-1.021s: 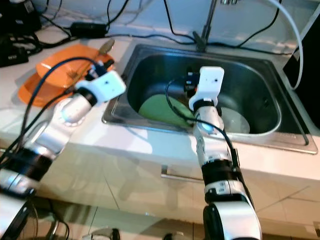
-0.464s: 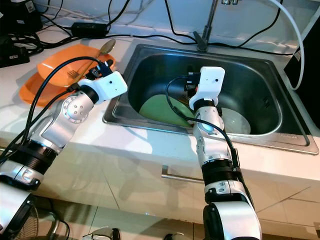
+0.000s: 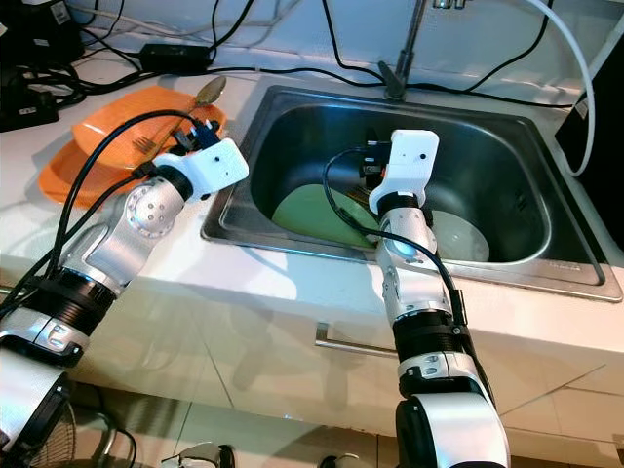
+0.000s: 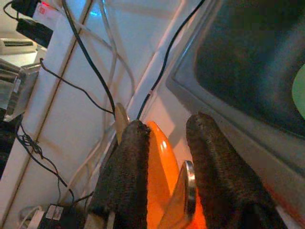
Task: Kitchen organization
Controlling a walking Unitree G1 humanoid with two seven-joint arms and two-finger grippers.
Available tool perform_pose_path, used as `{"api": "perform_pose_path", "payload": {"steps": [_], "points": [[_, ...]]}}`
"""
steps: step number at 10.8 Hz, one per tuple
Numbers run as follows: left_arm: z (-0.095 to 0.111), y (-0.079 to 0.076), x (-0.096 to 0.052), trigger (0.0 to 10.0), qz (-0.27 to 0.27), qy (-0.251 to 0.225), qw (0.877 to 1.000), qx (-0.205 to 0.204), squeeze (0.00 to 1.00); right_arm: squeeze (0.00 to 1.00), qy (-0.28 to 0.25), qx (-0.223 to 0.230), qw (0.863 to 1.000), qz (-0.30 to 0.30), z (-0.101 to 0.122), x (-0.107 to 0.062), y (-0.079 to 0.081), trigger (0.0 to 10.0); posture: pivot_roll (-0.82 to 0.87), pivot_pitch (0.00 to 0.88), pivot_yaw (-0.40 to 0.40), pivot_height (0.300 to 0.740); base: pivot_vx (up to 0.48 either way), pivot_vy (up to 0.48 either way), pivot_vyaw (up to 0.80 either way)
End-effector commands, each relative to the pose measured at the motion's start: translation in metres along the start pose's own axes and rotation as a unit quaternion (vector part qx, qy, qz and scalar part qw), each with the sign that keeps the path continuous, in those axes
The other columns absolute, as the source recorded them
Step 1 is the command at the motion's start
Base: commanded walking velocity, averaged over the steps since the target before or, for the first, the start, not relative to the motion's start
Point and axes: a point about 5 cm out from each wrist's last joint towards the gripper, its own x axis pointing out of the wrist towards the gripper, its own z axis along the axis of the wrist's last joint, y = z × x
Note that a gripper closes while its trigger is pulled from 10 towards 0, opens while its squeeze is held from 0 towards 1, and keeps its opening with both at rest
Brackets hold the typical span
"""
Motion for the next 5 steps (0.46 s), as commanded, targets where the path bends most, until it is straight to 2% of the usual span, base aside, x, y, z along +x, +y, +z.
{"api": "perform_pose_path", "payload": {"steps": [1,5], "points": [[0.0019,0.0028,0.0026,0.0,0.004,0.001,1.0,0.004,0.0,0.0,-0.009,0.006,1.0,-0.011,0.0045,0.0023,-0.0027,10.0,0.05,0.057,-0.007,0.74,0.0,0.0,0.0],[0.0012,0.0035,0.0034,0.0,0.004,0.007,1.0,0.009,0.0,0.0,-0.007,0.006,1.0,-0.014,0.0037,0.002,-0.0034,10.0,0.05,0.057,-0.005,0.74,0.0,0.0,0.0]]}}
